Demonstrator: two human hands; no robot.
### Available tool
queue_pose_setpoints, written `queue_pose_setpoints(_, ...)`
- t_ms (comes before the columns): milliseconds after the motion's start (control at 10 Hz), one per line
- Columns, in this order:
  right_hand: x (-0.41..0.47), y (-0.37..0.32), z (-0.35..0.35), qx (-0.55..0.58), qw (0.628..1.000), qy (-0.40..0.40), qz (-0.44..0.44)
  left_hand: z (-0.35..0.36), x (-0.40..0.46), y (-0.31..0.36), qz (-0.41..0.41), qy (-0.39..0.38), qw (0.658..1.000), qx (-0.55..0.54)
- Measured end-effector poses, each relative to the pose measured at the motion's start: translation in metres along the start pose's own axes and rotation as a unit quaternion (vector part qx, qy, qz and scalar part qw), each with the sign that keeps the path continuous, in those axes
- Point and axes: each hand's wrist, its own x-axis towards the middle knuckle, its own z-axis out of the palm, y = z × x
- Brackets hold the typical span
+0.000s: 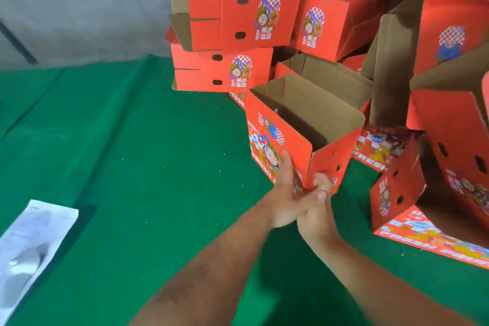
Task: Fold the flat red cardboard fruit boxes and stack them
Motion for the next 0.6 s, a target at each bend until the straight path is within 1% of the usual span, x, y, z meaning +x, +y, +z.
queue_pose_setpoints(100,0.024,0.010,0.001,-0.101,0.967,-0.149,0.180,-0.006,0.028,-0.004,-0.064,0.047,0.994,0.076)
queue_pose_setpoints(200,0.031,0.018,0.000,-0.067,0.947,-0.228,0.216,-0.005,0.045,-0.002,-0.093,0.083,0.988,0.089)
queue_pose_setpoints(300,0.032,0.017,-0.001,-0.012,0.945,-0.234,0.229,-0.003,0.041,-0.013,-0.085,0.065,0.993,0.057)
queue_pose_setpoints(400,0.027,0.015,0.002,-0.021,0.952,-0.207,0.225,0.001,0.019,-0.025,-0.063,0.038,0.997,0.027)
queue_pose_setpoints(500,0.027,-0.001,0.003,0.021,0.970,-0.162,0.182,0.004,0.007,-0.016,0.009,0.040,0.999,-0.009)
queue_pose_setpoints(600,0.022,-0.014,-0.008,0.025,0.979,-0.145,0.138,-0.004,-0.012,-0.011,0.074,0.039,0.996,-0.039)
